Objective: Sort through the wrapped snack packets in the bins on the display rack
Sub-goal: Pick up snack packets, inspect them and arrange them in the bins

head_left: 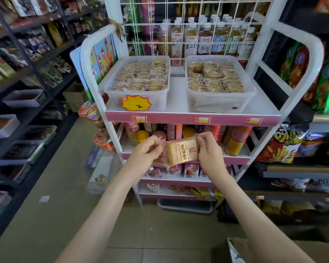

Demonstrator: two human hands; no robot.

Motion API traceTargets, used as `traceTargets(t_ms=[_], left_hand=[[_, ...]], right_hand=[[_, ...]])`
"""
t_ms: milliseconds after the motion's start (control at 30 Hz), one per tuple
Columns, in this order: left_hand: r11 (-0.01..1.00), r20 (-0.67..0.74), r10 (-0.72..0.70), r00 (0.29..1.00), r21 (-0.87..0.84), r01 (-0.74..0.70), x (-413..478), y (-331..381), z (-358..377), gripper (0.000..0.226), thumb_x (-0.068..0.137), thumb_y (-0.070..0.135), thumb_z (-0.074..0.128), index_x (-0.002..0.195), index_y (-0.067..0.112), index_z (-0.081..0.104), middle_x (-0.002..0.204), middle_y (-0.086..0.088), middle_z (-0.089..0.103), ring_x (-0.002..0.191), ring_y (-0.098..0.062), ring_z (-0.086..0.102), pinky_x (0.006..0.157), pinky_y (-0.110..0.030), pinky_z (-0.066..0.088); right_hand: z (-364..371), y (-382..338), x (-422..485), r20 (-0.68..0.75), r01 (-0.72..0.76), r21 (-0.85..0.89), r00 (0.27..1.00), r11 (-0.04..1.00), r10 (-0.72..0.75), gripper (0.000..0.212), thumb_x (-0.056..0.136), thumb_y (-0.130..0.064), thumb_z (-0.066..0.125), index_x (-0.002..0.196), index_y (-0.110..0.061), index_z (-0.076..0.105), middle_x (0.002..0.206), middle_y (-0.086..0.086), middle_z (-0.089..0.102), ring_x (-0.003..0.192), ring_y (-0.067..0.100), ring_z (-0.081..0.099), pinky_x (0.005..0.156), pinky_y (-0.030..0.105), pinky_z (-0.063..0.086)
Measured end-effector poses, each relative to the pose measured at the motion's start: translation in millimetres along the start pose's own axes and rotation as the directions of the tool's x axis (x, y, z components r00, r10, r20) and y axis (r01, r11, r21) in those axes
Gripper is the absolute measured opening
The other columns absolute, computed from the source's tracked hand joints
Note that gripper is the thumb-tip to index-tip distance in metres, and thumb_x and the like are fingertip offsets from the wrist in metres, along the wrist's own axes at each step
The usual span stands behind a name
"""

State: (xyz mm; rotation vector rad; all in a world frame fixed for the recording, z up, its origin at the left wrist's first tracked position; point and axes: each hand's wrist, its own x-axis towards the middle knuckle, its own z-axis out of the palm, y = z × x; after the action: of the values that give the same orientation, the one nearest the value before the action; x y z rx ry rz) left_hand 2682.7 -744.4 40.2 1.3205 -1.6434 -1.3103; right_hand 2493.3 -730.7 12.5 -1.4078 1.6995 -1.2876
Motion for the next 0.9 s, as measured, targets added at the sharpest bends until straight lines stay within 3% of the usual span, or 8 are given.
traceTargets(t_ms=[100, 233, 333, 467, 567, 733, 833, 900], left_hand=[[0.997, 0.036, -0.008, 0.999, -0.073, 0.010, 1.1, 1.8, 0.7, 0.012, 0.101, 0.007, 0.043, 0.095, 0.004, 0.052, 0.094, -0.004, 0.068, 0.082, -0.016, 0.072, 0.077, -0.038, 0.059], [0.994, 0.046, -0.016, 0.999, -0.112, 0.021, 6.5, 0.4, 2.4, 0.015, 0.102, 0.008, 0.041, 0.091, 0.007, 0.051, 0.091, -0.002, 0.068, 0.077, -0.015, 0.071, 0.073, -0.034, 0.059], [0.998, 0.012, -0.024, 1.000, -0.054, 0.024, 11.3, -4.6, 3.3, 0.015, 0.102, 0.010, 0.042, 0.091, 0.007, 0.051, 0.098, -0.005, 0.069, 0.082, -0.017, 0.072, 0.081, -0.041, 0.059], [0.998, -0.078, 0.003, 0.997, 0.064, 0.002, 16.9, -7.6, 6.8, 0.020, 0.102, 0.013, 0.044, 0.084, 0.017, 0.052, 0.099, -0.005, 0.068, 0.087, -0.018, 0.069, 0.082, -0.042, 0.058], [0.983, -0.119, 0.040, 0.992, 0.180, -0.018, 18.7, -9.4, 9.4, 0.022, 0.102, 0.016, 0.044, 0.083, 0.024, 0.051, 0.099, -0.001, 0.067, 0.095, -0.019, 0.064, 0.082, -0.039, 0.055], [0.958, -0.146, 0.081, 0.986, 0.283, -0.037, 18.0, -15.9, 12.1, 0.010, 0.101, 0.018, 0.046, 0.093, 0.017, 0.053, 0.105, 0.001, 0.065, 0.098, -0.017, 0.062, 0.066, -0.016, 0.042], [0.918, -0.172, 0.198, 0.965, 0.377, -0.121, 16.1, -12.8, 15.4, 0.013, 0.097, 0.023, 0.055, 0.108, 0.017, 0.052, 0.117, 0.000, 0.058, 0.113, -0.013, 0.054, 0.080, -0.010, 0.039], [0.851, -0.105, 0.336, 0.936, 0.461, -0.253, 10.9, -8.8, 19.2, 0.052, 0.088, 0.034, 0.067, 0.132, 0.015, 0.045, 0.139, -0.002, 0.045, 0.129, -0.011, 0.039, 0.104, -0.019, 0.031]], right_hand=[[1.0, -2.9, 0.6, -0.031, -0.009, 0.023, 0.999, 1.000, 0.010, 0.017, 0.103, -0.017, 0.037, 0.092, -0.016, 0.050, 0.072, -0.005, 0.054, 0.060, 0.007, 0.046, 0.047, 0.013, 0.036], [-2.2, -4.0, -0.7, -0.050, -0.041, 0.065, 0.998, 0.997, 0.045, 0.021, 0.103, -0.020, 0.038, 0.086, -0.024, 0.051, 0.085, -0.002, 0.061, 0.075, 0.020, 0.058, 0.056, 0.028, 0.047], [-5.6, -5.4, -2.6, -0.064, -0.055, 0.076, 0.996, 0.996, 0.060, 0.021, 0.103, -0.020, 0.038, 0.087, -0.023, 0.053, 0.089, 0.000, 0.063, 0.081, 0.023, 0.064, 0.058, 0.037, 0.052], [-8.9, -11.6, -2.9, -0.066, -0.034, 0.161, 0.997, 0.986, 0.045, 0.023, 0.103, -0.016, 0.037, 0.086, -0.018, 0.052, 0.087, 0.001, 0.061, 0.068, 0.004, 0.061, 0.046, 0.017, 0.045], [-9.3, -11.1, -2.4, -0.058, -0.057, 0.209, 0.996, 0.976, 0.071, 0.023, 0.103, -0.016, 0.037, 0.086, -0.017, 0.052, 0.088, 0.002, 0.062, 0.068, 0.004, 0.061, 0.047, 0.016, 0.046], [-7.1, -8.9, -4.8, -0.036, -0.092, 0.245, 0.994, 0.965, 0.104, 0.023, 0.103, -0.017, 0.037, 0.088, -0.015, 0.054, 0.087, 0.000, 0.062, 0.074, 0.005, 0.064, 0.053, 0.017, 0.048], [-10.1, -10.1, -1.5, -0.061, -0.097, 0.248, 0.991, 0.964, 0.116, 0.022, 0.103, -0.021, 0.038, 0.089, -0.018, 0.055, 0.092, 0.010, 0.064, 0.080, 0.024, 0.064, 0.053, 0.036, 0.053], [-12.6, -13.0, 0.6, -0.071, -0.059, 0.182, 0.995, 0.982, 0.073, 0.020, 0.102, -0.022, 0.040, 0.089, -0.021, 0.054, 0.092, 0.012, 0.063, 0.080, 0.032, 0.060, 0.062, 0.046, 0.054]])
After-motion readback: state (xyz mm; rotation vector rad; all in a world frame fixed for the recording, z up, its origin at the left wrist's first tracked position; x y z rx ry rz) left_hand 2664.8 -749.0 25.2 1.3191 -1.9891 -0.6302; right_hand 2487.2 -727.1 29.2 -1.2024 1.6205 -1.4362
